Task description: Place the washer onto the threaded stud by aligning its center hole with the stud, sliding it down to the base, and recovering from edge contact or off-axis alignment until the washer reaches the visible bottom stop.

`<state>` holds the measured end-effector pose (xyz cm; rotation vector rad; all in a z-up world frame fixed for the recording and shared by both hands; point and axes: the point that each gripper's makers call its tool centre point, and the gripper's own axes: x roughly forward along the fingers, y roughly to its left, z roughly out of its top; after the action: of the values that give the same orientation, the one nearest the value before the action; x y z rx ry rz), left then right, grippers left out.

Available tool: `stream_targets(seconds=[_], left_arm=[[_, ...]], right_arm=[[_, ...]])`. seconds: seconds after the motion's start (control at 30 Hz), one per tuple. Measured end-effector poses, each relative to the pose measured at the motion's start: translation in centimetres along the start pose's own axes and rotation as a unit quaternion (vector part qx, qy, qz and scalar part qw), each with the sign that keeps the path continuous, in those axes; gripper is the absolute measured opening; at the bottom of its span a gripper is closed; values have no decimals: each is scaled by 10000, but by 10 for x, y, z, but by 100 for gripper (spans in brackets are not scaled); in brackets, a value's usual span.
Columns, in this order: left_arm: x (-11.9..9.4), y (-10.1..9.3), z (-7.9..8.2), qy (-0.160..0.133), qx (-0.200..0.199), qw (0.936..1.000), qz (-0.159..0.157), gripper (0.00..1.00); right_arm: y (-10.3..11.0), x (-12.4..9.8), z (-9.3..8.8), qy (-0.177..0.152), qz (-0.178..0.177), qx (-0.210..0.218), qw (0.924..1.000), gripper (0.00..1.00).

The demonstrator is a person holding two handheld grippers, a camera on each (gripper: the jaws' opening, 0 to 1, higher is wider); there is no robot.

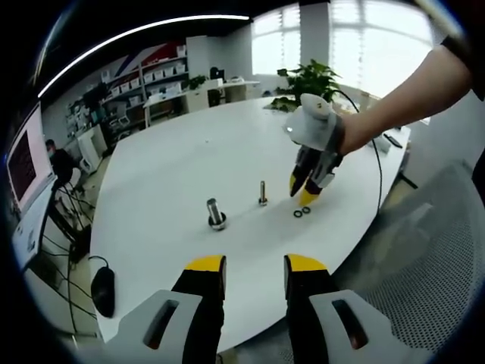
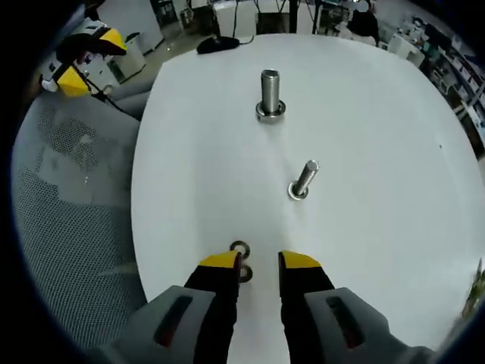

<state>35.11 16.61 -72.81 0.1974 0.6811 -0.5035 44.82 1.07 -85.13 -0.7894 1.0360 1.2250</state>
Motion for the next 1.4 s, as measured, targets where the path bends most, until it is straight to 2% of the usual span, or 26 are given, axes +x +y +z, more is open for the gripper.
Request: stream_targets(seconds=[0.23,0.57,0.6,0.67,0.73,0.87,1.13,1.4], left_arm=[[-1,1,1,-23,-14,10000,31,28],[0,1,1,6,-2,10000,35,29],[0,1,1,9,-5,10000,32,28],[0,1,1,10,-7,10000,31,29],[0,1,1,20,1,10000,33,28],[0,1,0,30,-11,10000,37,28],[1,1,-1,54,7,10000,37,28],[0,3,-2,66,-27,10000,56,28]], right_arm=[[9,2,-13,84,4,-242,9997,25],[18,9,-28,246,100,-298,9992,25],[16,8,-23,105,63,-428,9990,24],[17,6,-25,166,86,-287,9994,24],[15,8,-26,158,79,-321,9993,23],[14,8,-27,234,5,-730,9971,20],[15,9,-25,165,26,-893,9959,19],[16,10,-23,276,113,-1111,9934,15]])
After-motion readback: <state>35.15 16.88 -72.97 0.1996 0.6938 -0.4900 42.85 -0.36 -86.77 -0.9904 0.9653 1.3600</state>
